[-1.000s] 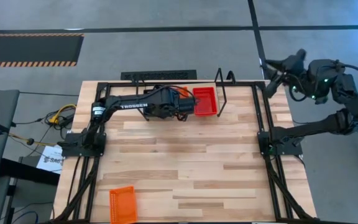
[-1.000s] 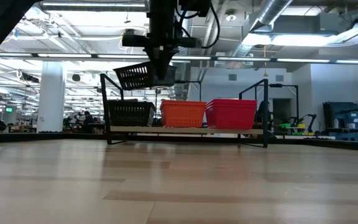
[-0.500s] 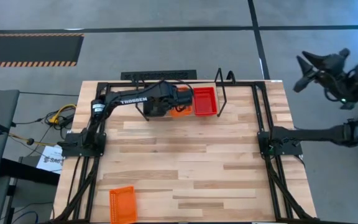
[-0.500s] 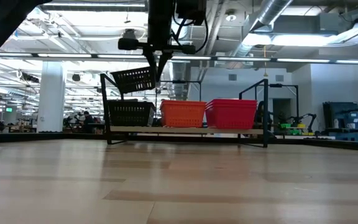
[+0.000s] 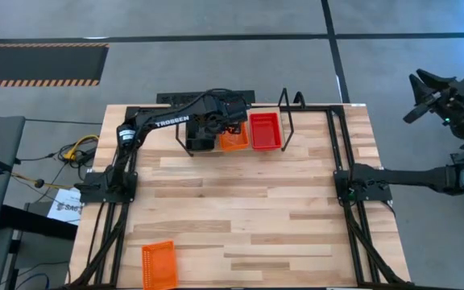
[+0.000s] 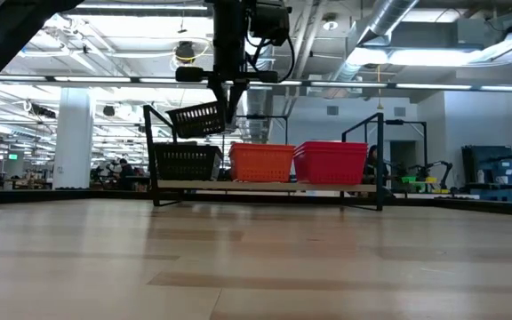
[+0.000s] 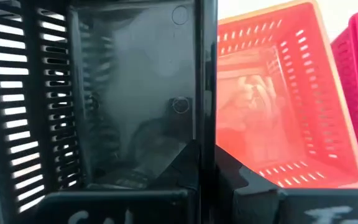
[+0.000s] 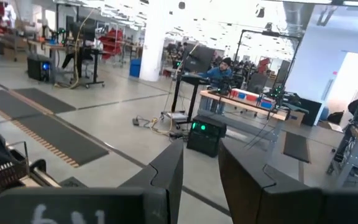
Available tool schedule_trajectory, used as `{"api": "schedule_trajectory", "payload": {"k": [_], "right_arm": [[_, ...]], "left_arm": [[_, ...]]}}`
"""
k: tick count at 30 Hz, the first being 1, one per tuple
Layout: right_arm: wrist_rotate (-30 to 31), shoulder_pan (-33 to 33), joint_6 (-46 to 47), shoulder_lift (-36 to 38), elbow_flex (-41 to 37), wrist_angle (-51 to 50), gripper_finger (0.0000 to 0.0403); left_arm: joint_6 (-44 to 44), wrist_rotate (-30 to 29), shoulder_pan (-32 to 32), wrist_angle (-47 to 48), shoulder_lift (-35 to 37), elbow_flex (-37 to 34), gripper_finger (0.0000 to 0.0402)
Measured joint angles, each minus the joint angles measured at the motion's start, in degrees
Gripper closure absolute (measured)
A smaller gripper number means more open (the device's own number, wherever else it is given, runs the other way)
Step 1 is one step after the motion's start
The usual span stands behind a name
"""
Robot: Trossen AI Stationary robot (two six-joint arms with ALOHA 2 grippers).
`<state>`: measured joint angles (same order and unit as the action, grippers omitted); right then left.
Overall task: Stack baskets on shelf by color
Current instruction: Stack the black bin on top of the other black bin on the shelf
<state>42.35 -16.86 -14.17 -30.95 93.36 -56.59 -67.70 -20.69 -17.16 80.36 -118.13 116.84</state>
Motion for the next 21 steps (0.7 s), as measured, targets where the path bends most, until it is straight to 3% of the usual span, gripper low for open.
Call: {"api": "schedule_trajectory", "payload": {"k": [13,21], "right_arm": [[-0.1,0.0,-2.4,-0.3,0.0,0.2,0.0282],[-0.1,0.0,-3.0,-0.2,0.0,0.2,0.0282]], "left_arm": [[-0.9,2.6,-0.6,1.5,0.0,-0.3,0.0401],[-2.6,5.0,-0.1,-3.2,-0.3,-6.9,0.0401]]}}
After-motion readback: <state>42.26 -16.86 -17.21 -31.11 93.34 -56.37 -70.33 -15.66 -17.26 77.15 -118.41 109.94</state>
